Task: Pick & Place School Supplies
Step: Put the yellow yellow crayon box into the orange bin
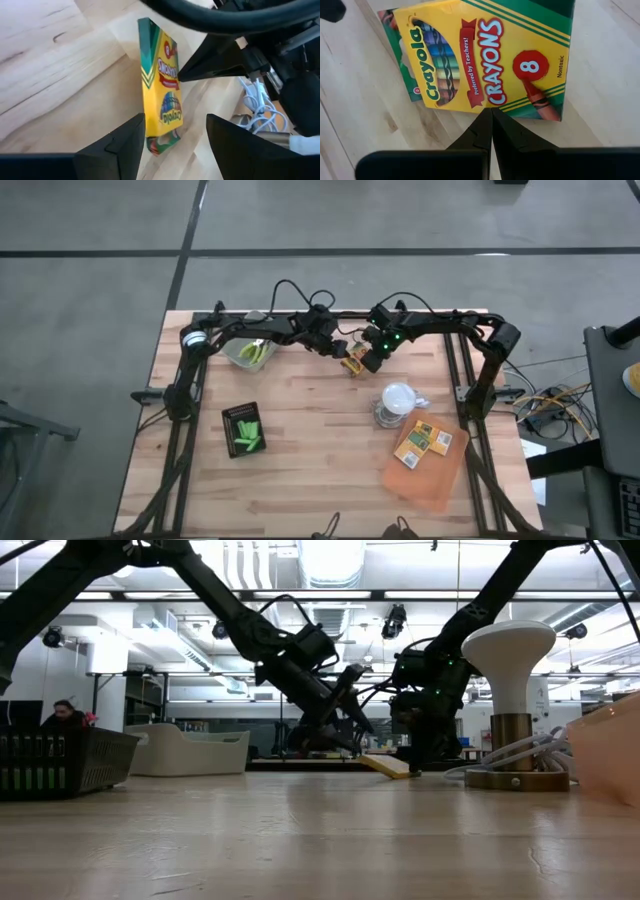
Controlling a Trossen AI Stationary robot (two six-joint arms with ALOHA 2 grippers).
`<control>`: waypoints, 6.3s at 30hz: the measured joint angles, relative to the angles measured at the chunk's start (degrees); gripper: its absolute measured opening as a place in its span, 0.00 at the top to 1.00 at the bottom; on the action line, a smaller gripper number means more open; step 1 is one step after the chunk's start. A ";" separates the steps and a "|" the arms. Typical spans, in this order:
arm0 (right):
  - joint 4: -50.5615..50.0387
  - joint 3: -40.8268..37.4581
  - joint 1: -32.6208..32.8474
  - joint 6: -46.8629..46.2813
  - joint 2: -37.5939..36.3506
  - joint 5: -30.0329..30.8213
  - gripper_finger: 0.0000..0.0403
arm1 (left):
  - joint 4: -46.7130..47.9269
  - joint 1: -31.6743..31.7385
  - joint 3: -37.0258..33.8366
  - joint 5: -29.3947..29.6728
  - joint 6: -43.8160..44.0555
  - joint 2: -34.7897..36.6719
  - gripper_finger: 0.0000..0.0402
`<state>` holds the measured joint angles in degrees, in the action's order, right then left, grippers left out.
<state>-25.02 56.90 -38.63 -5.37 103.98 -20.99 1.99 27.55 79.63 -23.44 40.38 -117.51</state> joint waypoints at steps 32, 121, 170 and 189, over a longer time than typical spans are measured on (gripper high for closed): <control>0.15 -0.02 0.00 0.87 0.00 0.04 0.98 | -3.36 -2.06 -0.37 8.66 -15.81 -1.73 0.46; -1.50 -0.09 3.70 5.49 -1.73 0.89 0.98 | -4.67 -9.16 -0.32 13.49 -10.01 -2.45 0.88; -6.22 -0.04 -4.35 3.06 -41.09 28.89 0.98 | 6.75 -8.39 22.90 22.32 -24.86 5.55 0.89; -8.22 -0.04 -5.31 6.02 -51.54 30.15 0.98 | 31.50 -11.37 28.83 3.48 -30.86 12.95 0.89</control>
<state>-33.24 56.86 -43.94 0.65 52.45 9.16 33.49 16.18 108.46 -19.96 9.52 -104.56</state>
